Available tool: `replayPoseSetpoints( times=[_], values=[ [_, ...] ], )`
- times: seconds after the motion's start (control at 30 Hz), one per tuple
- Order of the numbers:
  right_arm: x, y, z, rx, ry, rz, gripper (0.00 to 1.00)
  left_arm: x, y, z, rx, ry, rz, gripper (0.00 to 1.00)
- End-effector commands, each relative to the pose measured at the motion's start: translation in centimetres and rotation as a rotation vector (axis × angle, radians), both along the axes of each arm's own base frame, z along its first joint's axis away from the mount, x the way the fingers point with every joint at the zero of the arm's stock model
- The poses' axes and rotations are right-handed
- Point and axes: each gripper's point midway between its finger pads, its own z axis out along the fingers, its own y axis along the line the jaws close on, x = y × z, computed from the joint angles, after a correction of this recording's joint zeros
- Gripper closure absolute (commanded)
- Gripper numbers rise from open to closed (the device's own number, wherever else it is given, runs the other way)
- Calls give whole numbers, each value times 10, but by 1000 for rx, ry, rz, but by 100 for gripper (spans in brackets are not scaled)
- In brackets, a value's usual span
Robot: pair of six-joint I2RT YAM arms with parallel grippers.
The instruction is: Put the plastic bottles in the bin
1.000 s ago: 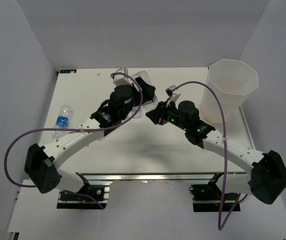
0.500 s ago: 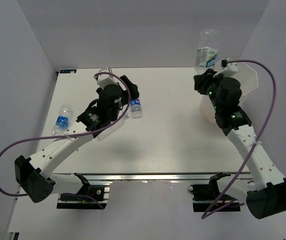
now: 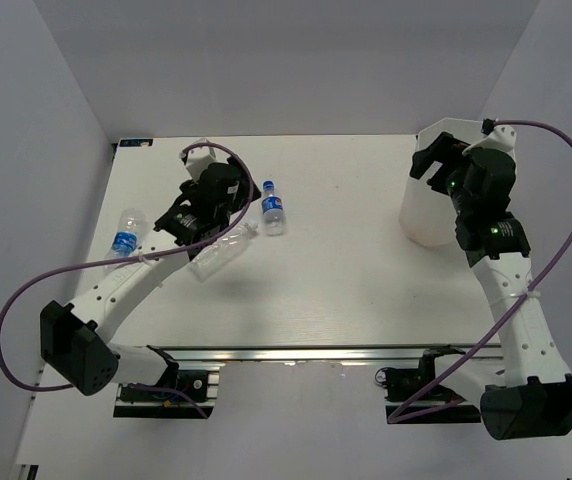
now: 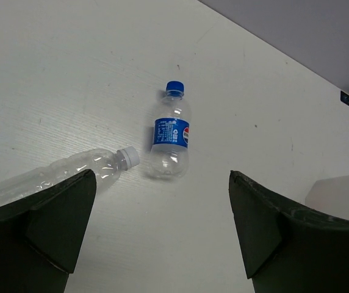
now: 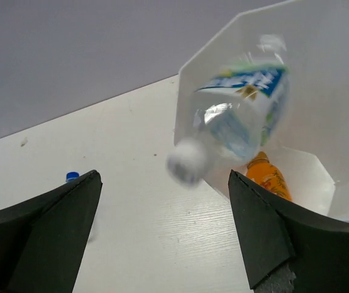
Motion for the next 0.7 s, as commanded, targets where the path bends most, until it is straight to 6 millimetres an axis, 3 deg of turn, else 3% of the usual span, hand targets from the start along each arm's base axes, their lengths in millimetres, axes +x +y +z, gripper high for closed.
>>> replayPoseSetpoints(
  times=[0.0,0.13,0.23,0.3,0.33,0.37,0.47,0.57,0.6,0.63,0.67],
  values=[
    [-9,11,39,16,-129,69,11,2,1,8,1,2,-1,2],
    [-14,16,57,-3,-207,112,11,4,1,4,21,15,-3,2],
    [-15,4,63,-31,-221,52,11,7,2,2,33,31,-1,2],
    [-17,12,65,-89,-244,117,11,9,1,1,36,35,-6,2],
    [-19,25,70,-112,-275,199,11,10,2,1,40,35,-4,2],
    [-24,54,68,-122,-287,376,11,10,2,0,42,38,-5,2],
    [-27,83,61,-131,-278,559,11,18,-4,-2,63,29,-53,2],
    [-29,93,45,-139,-254,617,11,31,-22,-13,67,40,-111,2],
    [-32,96,41,-143,-253,636,11,37,-28,-9,58,31,-125,2],
    [-36,100,32,-157,-251,663,11,45,-39,-27,79,73,-161,2],
    [-42,108,27,-167,-255,698,11,50,-45,-31,89,84,-179,2]
  ],
)
